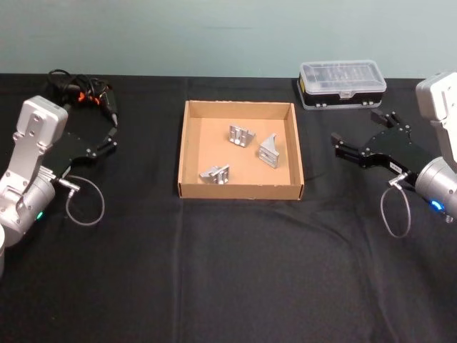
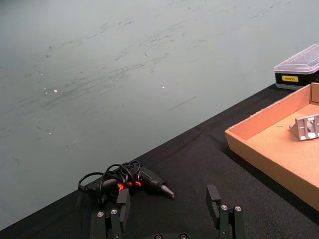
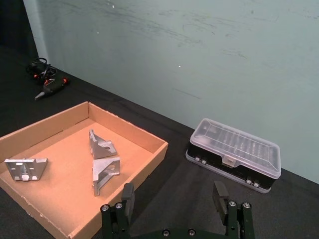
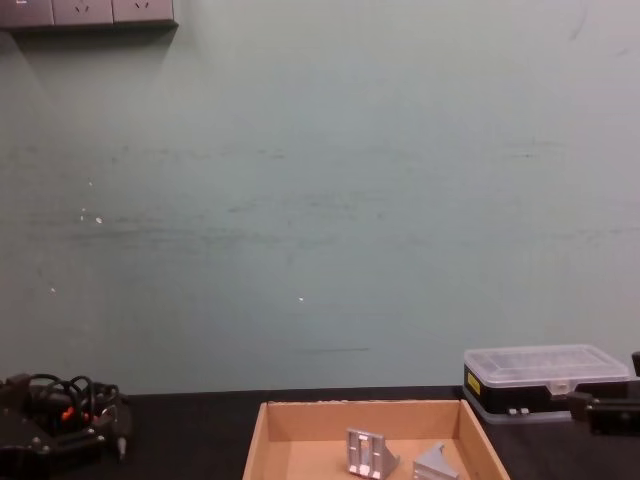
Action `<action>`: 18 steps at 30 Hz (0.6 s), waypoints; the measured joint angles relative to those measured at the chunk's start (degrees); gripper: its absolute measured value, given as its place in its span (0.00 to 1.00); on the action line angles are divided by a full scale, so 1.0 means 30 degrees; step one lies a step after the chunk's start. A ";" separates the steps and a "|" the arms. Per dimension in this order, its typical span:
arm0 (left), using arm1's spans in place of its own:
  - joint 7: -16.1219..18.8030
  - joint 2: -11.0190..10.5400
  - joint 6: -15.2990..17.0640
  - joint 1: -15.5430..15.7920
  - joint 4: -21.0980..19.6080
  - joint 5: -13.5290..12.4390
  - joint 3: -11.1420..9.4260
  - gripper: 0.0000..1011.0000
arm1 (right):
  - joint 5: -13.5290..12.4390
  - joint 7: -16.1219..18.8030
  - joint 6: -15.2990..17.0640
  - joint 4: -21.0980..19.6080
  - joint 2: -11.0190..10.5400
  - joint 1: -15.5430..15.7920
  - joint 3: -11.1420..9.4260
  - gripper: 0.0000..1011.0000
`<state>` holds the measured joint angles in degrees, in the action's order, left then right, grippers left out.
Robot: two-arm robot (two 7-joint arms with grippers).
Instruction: Use one hand to pick up the angle iron from the table and place it into the box.
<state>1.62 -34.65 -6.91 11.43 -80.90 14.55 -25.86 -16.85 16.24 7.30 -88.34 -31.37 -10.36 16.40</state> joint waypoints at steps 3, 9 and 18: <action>0.0000 0.0000 0.0000 -0.0001 -0.0001 0.0000 0.0000 0.99 | 0.0000 0.0008 -0.0004 0.0001 -0.0003 -0.0006 0.0004 0.99; -0.0001 0.0001 0.0000 0.0000 -0.0001 0.0000 0.0000 0.99 | 0.0000 0.0020 -0.0016 0.0001 -0.0011 -0.0015 0.0017 0.99; 0.0000 0.0000 0.0000 0.0000 -0.0001 0.0000 0.0000 0.99 | 0.0000 0.0036 -0.0016 0.0000 -0.0012 -0.0034 0.0032 0.99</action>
<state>1.62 -34.65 -6.91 11.43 -80.90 14.55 -25.86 -16.85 16.34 7.26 -88.33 -31.41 -10.46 16.50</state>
